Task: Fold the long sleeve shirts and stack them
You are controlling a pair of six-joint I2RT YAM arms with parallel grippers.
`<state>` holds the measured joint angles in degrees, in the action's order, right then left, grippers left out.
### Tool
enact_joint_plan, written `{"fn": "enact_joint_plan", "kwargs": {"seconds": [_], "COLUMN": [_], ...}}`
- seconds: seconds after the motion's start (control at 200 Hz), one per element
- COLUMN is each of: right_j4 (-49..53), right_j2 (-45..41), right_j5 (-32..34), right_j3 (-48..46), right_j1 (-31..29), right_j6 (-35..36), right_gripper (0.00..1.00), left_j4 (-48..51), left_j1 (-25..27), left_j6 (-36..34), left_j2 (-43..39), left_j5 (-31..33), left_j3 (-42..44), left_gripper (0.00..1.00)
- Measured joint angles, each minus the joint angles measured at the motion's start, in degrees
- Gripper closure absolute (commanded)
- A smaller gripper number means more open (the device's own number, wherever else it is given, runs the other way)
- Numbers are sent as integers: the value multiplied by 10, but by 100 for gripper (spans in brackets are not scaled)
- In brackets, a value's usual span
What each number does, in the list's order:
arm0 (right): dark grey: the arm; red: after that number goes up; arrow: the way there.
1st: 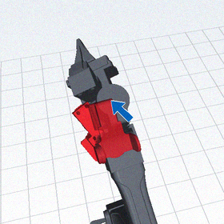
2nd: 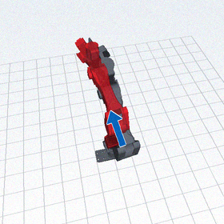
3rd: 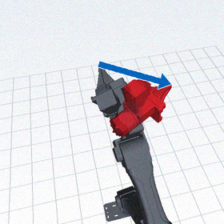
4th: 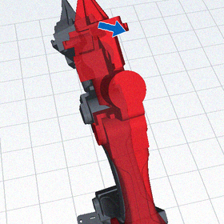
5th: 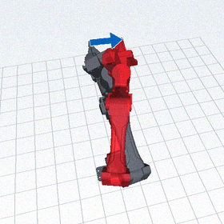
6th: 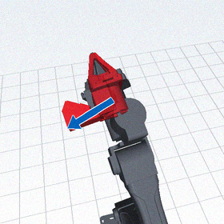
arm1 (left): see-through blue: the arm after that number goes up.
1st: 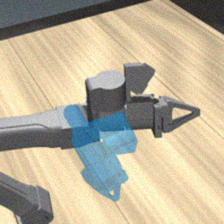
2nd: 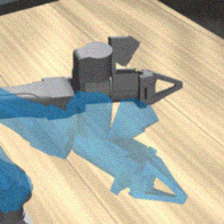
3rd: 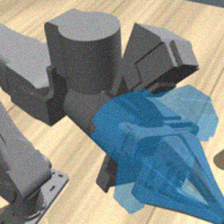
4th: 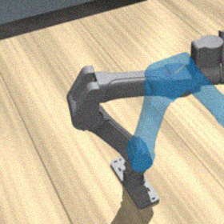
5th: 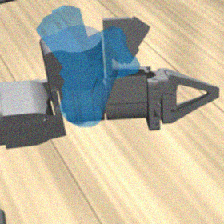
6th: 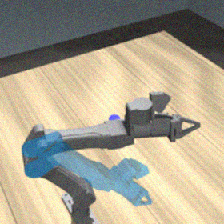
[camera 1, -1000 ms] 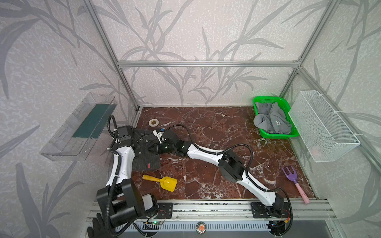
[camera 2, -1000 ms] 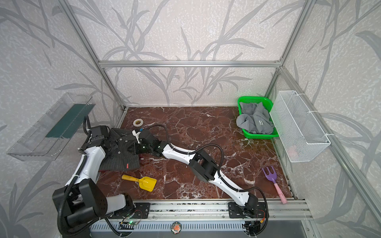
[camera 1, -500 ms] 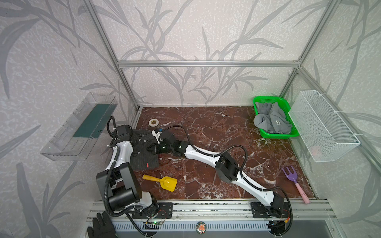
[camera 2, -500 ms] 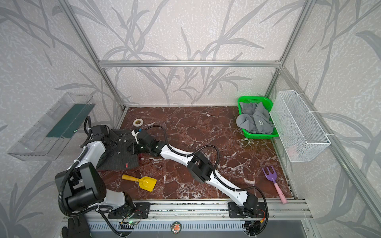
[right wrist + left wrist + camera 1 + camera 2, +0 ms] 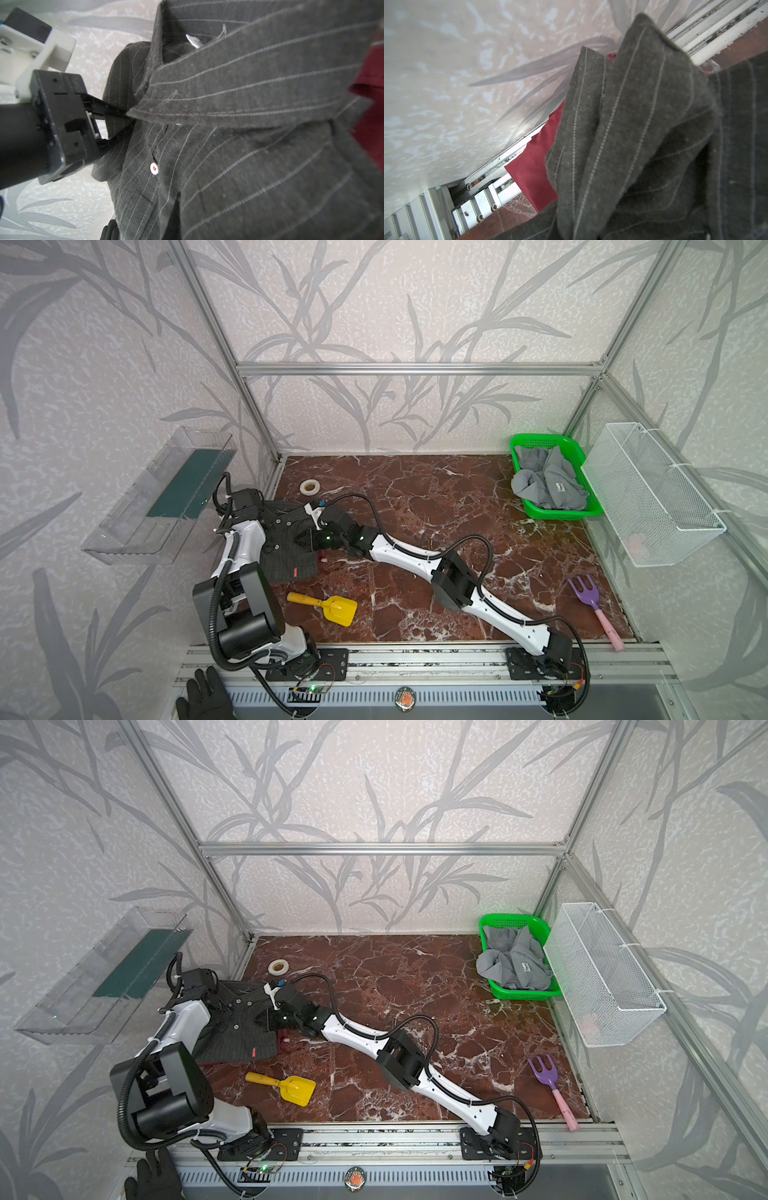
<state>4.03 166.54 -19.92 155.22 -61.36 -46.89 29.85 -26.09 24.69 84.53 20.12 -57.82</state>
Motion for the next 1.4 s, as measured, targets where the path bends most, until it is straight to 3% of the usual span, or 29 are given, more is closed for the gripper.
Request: {"fn": "enact_joint_plan", "kwargs": {"seconds": [0.17,0.42,0.57,0.99,1.125,1.4], "right_j4": [10,10,11,28,34,35], "right_j2": [9,9,9,9,-3,-95], "right_j5": [4,6,9,14,14,15], "right_j3": [1,1,1,-3,-21,-130], "right_j1": [0,0,0,1,2,10], "right_j6": [1,2,2,11,17,35], "right_gripper": [100,100,93,54,49,44], "left_j4": [2,10,15,-26,-51,-66], "left_j1": [-5,-7,-7,2,5,9], "left_j6": [7,21,28,41,47,49], "left_j2": [6,-3,-39,-194,-205,-152], "left_j5": [1,-16,-36,-128,-146,-160], "left_j3": [-2,-13,-13,79,97,98], "left_gripper": [67,50,44,42,42,42]}}
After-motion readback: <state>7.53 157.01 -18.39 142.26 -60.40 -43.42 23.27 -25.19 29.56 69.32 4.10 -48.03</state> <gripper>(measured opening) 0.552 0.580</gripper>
